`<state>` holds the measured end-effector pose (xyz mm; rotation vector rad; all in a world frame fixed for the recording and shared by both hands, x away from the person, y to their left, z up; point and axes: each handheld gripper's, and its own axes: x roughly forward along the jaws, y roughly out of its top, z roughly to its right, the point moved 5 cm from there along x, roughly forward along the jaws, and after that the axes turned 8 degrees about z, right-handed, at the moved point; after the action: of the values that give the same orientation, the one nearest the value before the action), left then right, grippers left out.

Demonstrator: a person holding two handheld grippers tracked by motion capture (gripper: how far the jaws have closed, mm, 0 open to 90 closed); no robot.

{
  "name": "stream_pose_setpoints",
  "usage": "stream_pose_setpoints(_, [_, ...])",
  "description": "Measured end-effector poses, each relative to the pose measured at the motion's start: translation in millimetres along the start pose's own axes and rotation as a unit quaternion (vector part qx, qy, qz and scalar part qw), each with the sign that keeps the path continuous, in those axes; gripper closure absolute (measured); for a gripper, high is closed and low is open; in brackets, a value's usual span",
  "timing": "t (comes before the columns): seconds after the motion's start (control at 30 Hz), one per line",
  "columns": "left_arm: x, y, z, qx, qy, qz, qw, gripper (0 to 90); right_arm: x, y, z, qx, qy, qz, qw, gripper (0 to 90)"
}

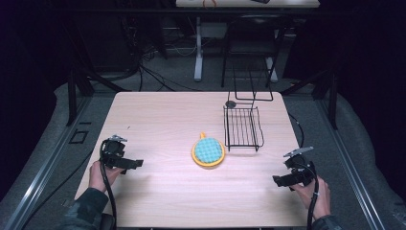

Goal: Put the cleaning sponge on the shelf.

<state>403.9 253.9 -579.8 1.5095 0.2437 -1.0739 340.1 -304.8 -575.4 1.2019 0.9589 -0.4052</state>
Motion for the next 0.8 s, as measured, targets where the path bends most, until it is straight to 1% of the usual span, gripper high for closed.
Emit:
stream_pose_setpoints(0.1, [0.1,1.1,1.4,0.002,-0.003,0.0,1.0,0.7,-1.1,2.1,-0.4,-0.001,-0.002,0.007,1.0,6.1])
stream_pose_setpoints(0.17, [1.0,2.7,3.3,0.0,-0.003,0.001,1.0,0.2,-2.3,3.7,-1.1,-0.002,-0.005,0.009,0.9999,6.1])
stream_pose_setpoints(0.2, [1.0,4.0,4.5,0.001,-0.009,0.0,1.0,0.2,-2.5,4.2,-1.3,-0.003,-0.005,0.01,0.9999,6.2])
stream_pose_setpoints(0.23, [1.5,5.9,6.3,-0.001,-0.011,0.001,0.9999,0.2,-2.8,4.4,-1.4,-0.004,-0.006,0.006,1.0,6.2])
stream_pose_setpoints(0.3, [2.6,10.9,11.2,0.003,-0.015,0.005,0.9999,0.2,-2.3,4.4,-1.1,-0.005,-0.011,0.002,0.9999,5.8])
stream_pose_setpoints(0.37, [3.5,16.7,17.6,0.006,-0.022,0.01,0.9997,0.2,-2.0,4.6,-1.2,-0.001,-0.008,-0.001,1.0,5.6])
stream_pose_setpoints(0.4, [3.5,16.7,17.6,0.006,-0.022,0.01,0.9997,0.2,-2.0,4.6,-1.2,-0.001,-0.008,-0.001,1.0,5.6])
stream_pose_setpoints(0.53, [6.7,28.3,31.1,0.018,-0.035,0.015,0.9991,0.2,-3.6,6.7,-2.7,-0.003,-0.007,0.008,0.9999,5.5])
stream_pose_setpoints(0.57, [8.5,34.0,37.8,0.022,-0.041,0.018,0.9987,0.2,-3.7,7.0,-2.7,-0.004,-0.008,0.007,0.9999,5.5])
stream_pose_setpoints(0.6, [8.5,34.0,37.8,0.022,-0.041,0.018,0.9987,0.2,-3.7,7.0,-2.7,-0.004,-0.008,0.007,0.9999,5.5])
stream_pose_setpoints(0.67, [11.1,41.8,45.9,0.03,-0.049,0.02,0.9981,0.2,-3.0,5.9,-2.3,-0.005,-0.009,0.003,0.9999,5.5])
stream_pose_setpoints(0.7, [11.1,41.8,45.9,0.03,-0.049,0.02,0.9981,0.2,-3.0,5.9,-2.3,-0.005,-0.009,0.003,0.9999,5.5])
stream_pose_setpoints(0.73, [13.2,45.0,49.5,0.029,-0.053,0.021,0.998,0.1,-2.9,5.9,-2.3,-0.004,-0.008,0.003,1.0,5.5])
stream_pose_setpoints(0.77, [15.1,47.6,52.1,0.032,-0.055,0.022,0.9977,0.1,-3.0,6.4,-2.2,-0.004,-0.008,0.005,1.0,5.5])
stream_pose_setpoints(0.8, [18.4,52.5,57.6,0.038,-0.061,0.02,0.9972,0.1,-2.8,7.1,-2.6,-0.003,-0.007,0.006,1.0,5.5])
